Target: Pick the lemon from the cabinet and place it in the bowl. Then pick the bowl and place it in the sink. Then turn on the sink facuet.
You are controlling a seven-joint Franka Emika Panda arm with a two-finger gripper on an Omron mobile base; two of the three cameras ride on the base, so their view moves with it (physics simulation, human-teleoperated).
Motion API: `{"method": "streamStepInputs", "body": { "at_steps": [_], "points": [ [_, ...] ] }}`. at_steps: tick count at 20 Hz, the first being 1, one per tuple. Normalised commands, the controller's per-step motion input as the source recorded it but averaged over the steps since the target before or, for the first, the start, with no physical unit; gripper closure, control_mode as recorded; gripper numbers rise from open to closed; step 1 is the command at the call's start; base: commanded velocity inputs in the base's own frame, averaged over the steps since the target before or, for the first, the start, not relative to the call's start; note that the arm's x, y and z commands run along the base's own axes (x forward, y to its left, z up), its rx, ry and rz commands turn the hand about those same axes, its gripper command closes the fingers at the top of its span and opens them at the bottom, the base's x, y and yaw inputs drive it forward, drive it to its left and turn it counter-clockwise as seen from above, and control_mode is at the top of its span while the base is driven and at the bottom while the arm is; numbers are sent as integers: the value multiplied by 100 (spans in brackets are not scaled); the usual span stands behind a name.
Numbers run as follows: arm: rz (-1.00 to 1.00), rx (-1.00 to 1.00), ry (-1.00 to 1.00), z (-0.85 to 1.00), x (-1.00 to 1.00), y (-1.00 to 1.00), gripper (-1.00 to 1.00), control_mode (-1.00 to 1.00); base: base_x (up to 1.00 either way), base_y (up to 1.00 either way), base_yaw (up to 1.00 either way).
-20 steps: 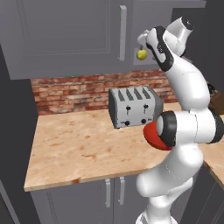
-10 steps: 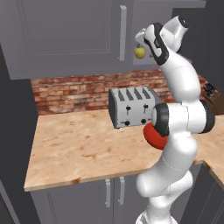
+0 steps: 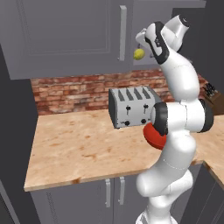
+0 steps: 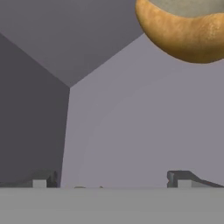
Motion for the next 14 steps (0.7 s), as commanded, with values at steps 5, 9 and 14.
{"method": "streamStepInputs", "body": {
  "at_steps": [5,9,14],
  "points": [
    [0,0,0,-12,-1,10,-100,-100,0,0,0],
    [1,0,0,-9,-2,15,-100,-100,0,0,0],
    [12,1,0,-4,-18,1,-100,-100,0,0,0]
  ]
}}
